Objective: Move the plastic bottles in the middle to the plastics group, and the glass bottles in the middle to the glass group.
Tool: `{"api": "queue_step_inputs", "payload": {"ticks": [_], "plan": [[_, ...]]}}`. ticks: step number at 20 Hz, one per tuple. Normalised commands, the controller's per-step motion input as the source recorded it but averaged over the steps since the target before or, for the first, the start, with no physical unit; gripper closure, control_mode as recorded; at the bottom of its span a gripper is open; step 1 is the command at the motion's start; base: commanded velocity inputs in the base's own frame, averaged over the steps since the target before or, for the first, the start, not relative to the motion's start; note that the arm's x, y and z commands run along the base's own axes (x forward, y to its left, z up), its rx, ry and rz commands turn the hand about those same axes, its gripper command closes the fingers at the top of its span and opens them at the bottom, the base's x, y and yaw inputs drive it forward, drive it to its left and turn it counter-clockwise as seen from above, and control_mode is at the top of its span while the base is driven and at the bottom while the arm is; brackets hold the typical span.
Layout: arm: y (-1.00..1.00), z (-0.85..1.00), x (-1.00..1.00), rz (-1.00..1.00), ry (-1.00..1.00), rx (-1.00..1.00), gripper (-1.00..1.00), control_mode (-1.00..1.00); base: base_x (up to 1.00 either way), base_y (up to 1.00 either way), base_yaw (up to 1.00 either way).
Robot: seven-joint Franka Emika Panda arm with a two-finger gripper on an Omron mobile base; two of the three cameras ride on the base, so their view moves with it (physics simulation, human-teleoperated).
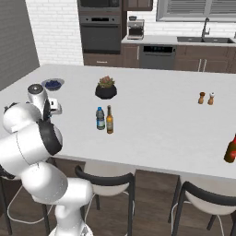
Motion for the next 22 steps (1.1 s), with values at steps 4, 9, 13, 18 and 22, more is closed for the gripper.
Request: {"api": "queue_step_inputs", "payload": {"ticks": [4, 9, 13, 18, 22], "plan": [[0.55, 0.00, -0.08, 0.20, 0.00, 0.00, 1.00, -1.00, 0.00, 0.00, 0.00], [0.58, 0.00, 0.09, 0.12, 0.00, 0.00, 1.00, -1.00, 0.00, 0.00, 0.00], [0.57, 0.00, 0.12, 0.05, 0.00, -0.02, 1.00, -1.00, 0.00, 0.00, 0.00], [0.55, 0.00, 0.00, 0.04, 0.00, -0.03, 1.00, -1.00, 0.00, 0.00, 0.00], [0.49, 0.00, 0.00, 0.03, 0.00, -0.02, 1.00, -1.00, 0.00, 0.00, 0.00]]}}
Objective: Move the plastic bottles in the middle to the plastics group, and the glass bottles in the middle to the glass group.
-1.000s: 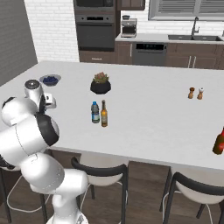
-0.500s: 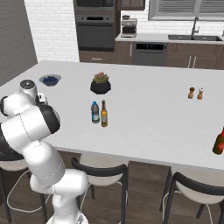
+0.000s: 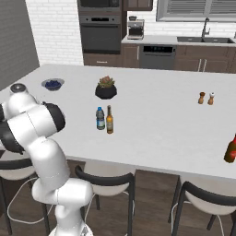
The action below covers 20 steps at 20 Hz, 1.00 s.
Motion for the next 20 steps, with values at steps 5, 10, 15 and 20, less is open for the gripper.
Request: {"api": "queue_step_inputs", "payload": {"ticks": [5, 10, 15, 20], "plan": [[0.52, 0.00, 0.00, 0.04, 0.00, -0.01, 1.00, -1.00, 0.00, 0.00, 0.00], [0.30, 0.00, 0.01, 0.03, 0.00, -0.01, 1.00, -1.00, 0.00, 0.00, 0.00], [0.05, -0.09, 0.16, 0.04, 0.00, 0.00, 1.00, -1.00, 0.00, 0.00, 0.00], [0.00, -0.06, 0.08, 0.01, 0.00, 0.00, 1.00, -1.00, 0.00, 0.00, 0.00]]}}
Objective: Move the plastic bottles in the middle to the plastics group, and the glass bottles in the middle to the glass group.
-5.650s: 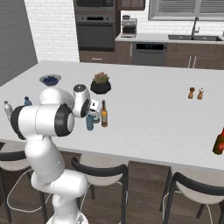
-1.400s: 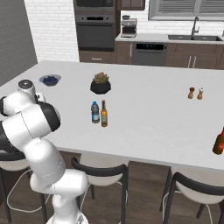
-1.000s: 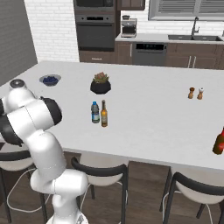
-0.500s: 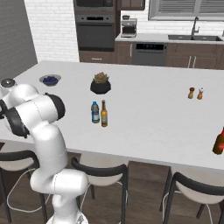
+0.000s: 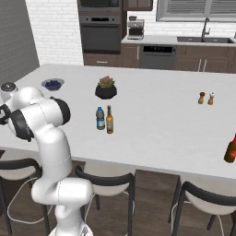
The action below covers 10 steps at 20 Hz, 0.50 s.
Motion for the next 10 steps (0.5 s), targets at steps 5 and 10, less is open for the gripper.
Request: {"api": "queue_step_inputs", "payload": {"ticks": [5, 10], "plan": [[0.00, 0.00, 0.06, 0.00, 0.00, 0.00, 1.00, -1.00, 0.00, 0.00, 0.00], [0.06, 0.00, 0.19, 0.00, 0.00, 0.00, 1.00, -1.00, 0.00, 0.00, 0.00]]}}
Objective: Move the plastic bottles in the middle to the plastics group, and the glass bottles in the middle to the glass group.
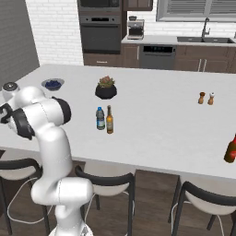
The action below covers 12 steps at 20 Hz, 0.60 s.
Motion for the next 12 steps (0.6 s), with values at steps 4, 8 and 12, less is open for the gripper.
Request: {"api": "queue_step_inputs", "payload": {"ticks": [4, 8, 12], "plan": [[0.08, 0.00, 0.22, 0.00, 0.00, 0.00, 1.00, -1.00, 0.00, 0.00, 0.00], [0.07, -0.10, 0.09, 0.00, 0.00, 0.00, 1.00, -1.00, 0.00, 0.00, 0.00], [0.06, -0.35, 0.02, 0.00, 0.00, 0.00, 1.00, -1.00, 0.00, 0.00, 0.00]]}}
